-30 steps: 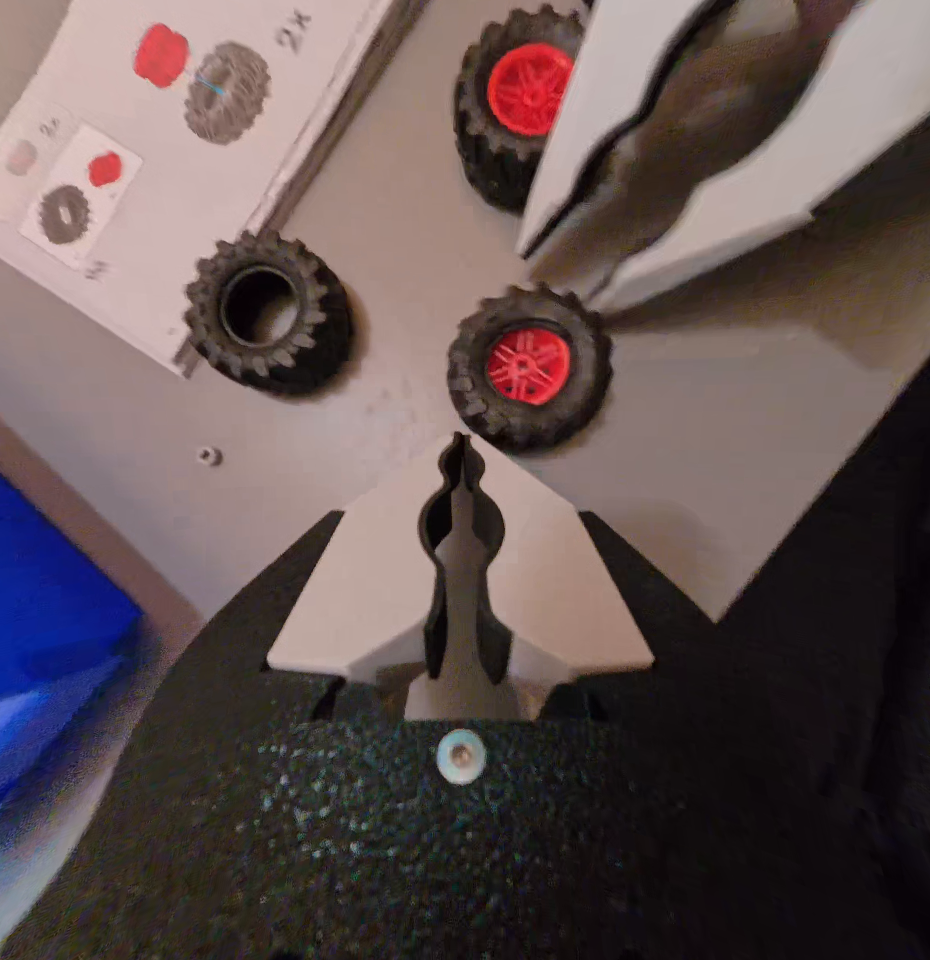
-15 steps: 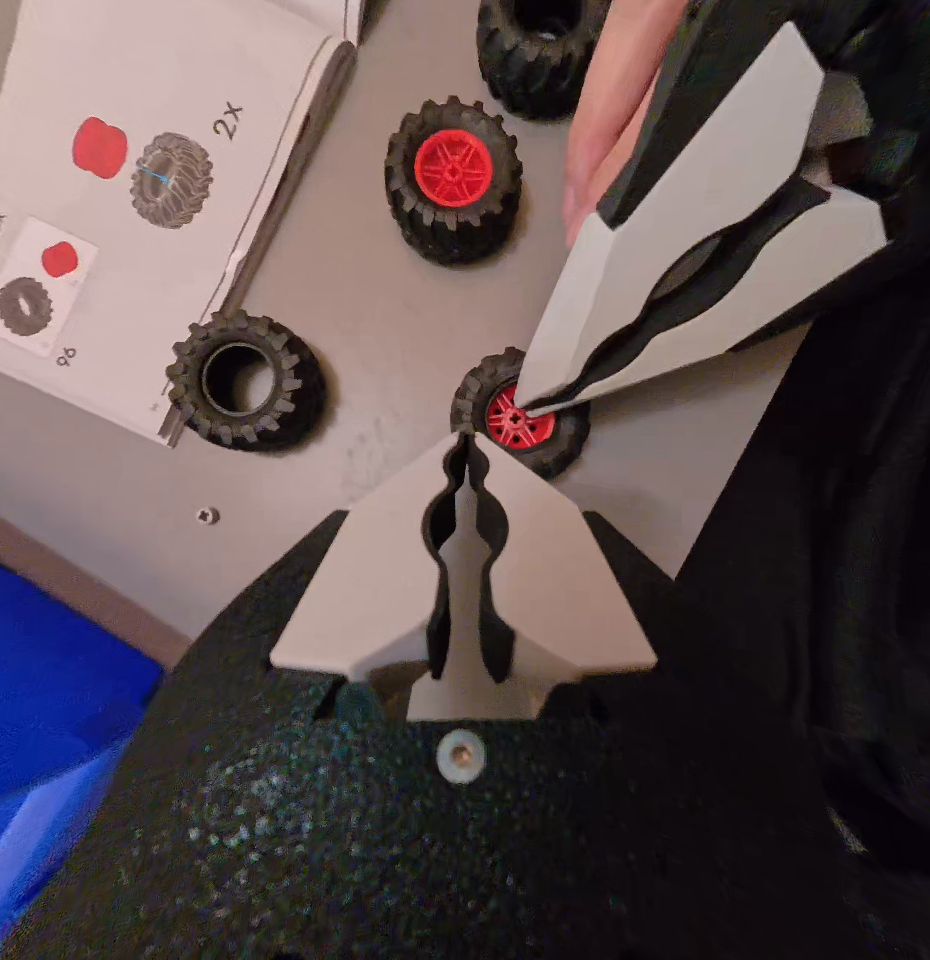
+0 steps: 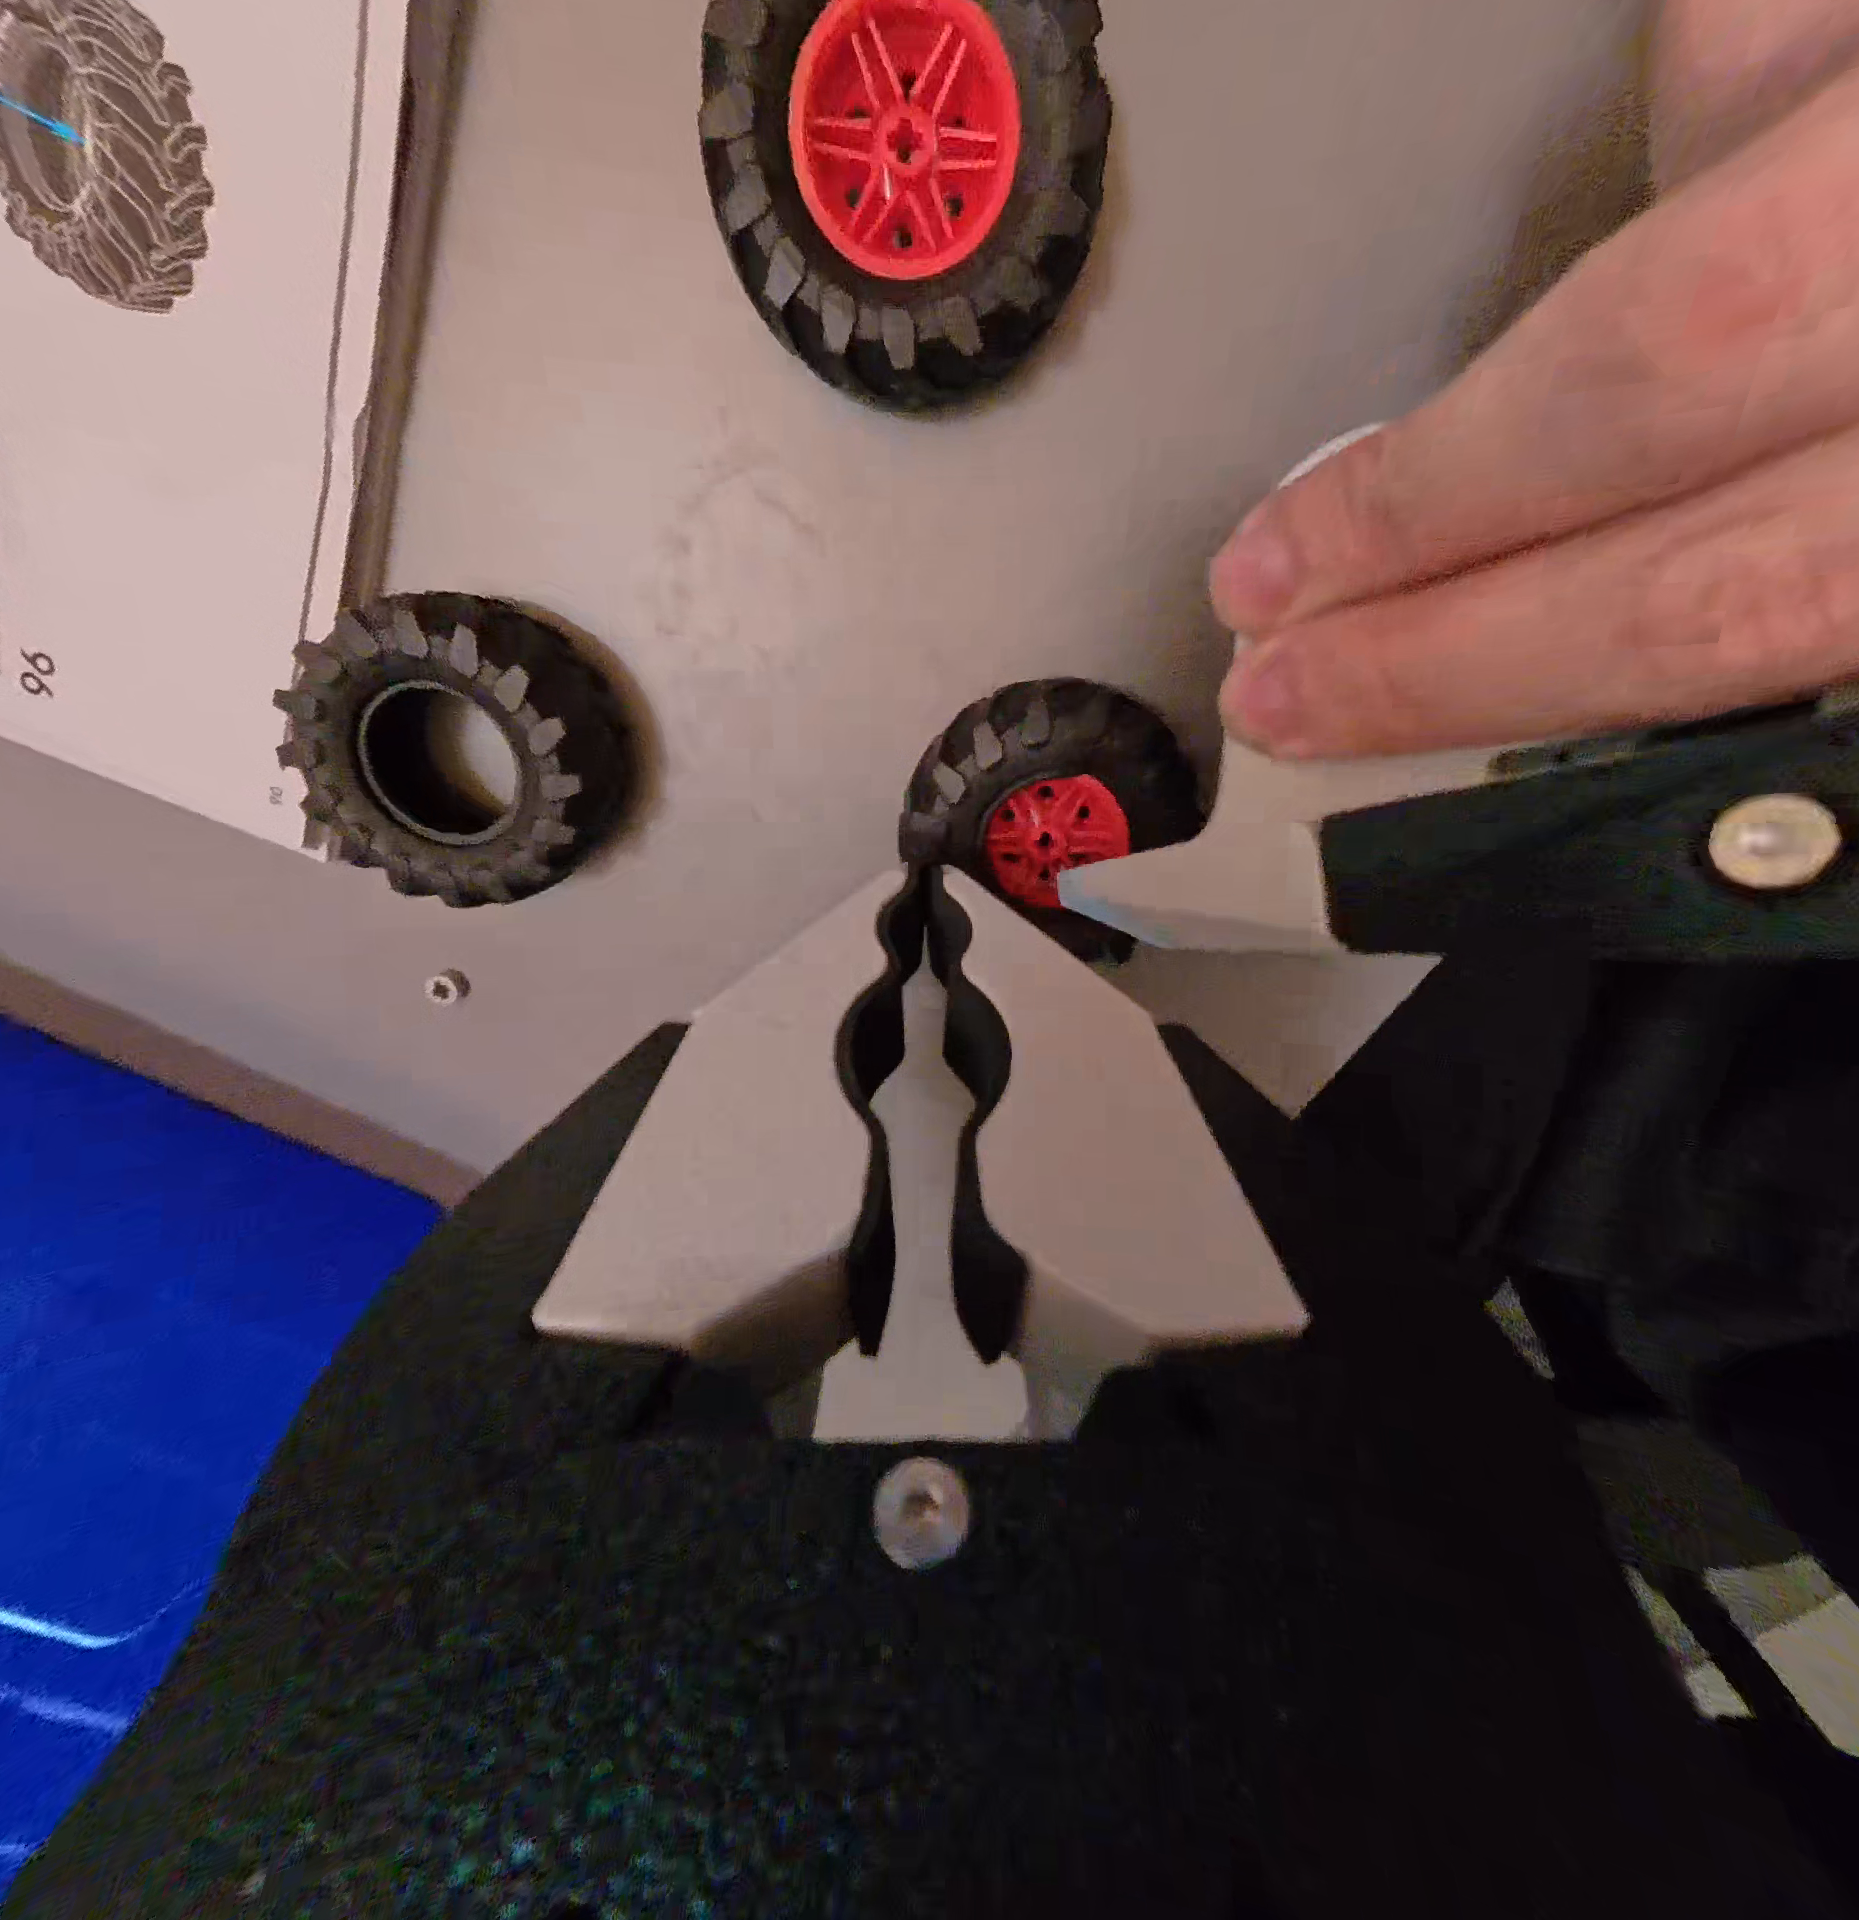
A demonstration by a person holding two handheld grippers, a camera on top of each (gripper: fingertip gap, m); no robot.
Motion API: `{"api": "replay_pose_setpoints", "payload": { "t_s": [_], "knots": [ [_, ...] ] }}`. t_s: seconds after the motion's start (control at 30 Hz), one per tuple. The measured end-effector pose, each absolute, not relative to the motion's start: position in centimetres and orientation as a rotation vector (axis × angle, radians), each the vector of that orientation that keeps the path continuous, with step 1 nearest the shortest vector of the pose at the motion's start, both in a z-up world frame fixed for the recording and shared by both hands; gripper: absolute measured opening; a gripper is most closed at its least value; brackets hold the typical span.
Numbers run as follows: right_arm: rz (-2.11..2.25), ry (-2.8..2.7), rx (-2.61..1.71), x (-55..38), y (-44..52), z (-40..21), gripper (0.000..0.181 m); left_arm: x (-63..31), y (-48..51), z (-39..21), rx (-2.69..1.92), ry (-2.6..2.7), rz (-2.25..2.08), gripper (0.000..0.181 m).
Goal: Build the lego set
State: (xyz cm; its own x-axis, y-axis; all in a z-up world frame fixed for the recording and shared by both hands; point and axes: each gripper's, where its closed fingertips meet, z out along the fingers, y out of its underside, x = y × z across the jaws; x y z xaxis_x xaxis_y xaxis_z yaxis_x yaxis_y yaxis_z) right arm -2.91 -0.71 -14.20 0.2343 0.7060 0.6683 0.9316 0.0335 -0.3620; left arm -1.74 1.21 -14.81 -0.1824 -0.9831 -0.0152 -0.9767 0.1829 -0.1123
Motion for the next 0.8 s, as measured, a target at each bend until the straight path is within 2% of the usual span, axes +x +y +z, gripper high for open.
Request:
{"api": "replay_pose_setpoints", "payload": {
  "t_s": [0.03,0.37,0.47,0.53,0.63,0.8],
  "knots": [
    [-0.375,-1.527,-1.722,-2.9,-0.7,-14.2,0.000,-1.7,1.2,-14.9,-1.951,2.387,-0.066,0.000],
    [-0.426,-1.495,-1.694,-2.9,-0.7,-14.2,0.000,-1.3,0.9,-15.4,-2.021,2.514,-0.021,0.000],
    [-0.341,-1.495,-1.686,-4.3,-1.5,-14.1,0.000,0.7,4.4,-16.6,-1.944,2.296,0.192,0.000],
    [-0.155,-1.530,-1.697,-6.5,-3.2,-15.0,0.000,-0.3,1.8,-16.5,-1.923,2.461,0.062,0.000],
    [-0.321,-1.562,-1.630,-6.8,-3.1,-15.1,0.000,0.6,2.5,-13.1,-1.961,2.219,-0.182,0.000],
    [-0.180,-1.473,-1.667,-6.4,-1.8,-14.4,0.000,-0.7,1.5,-9.5,-1.818,2.022,-0.500,0.000]
  ]
}}
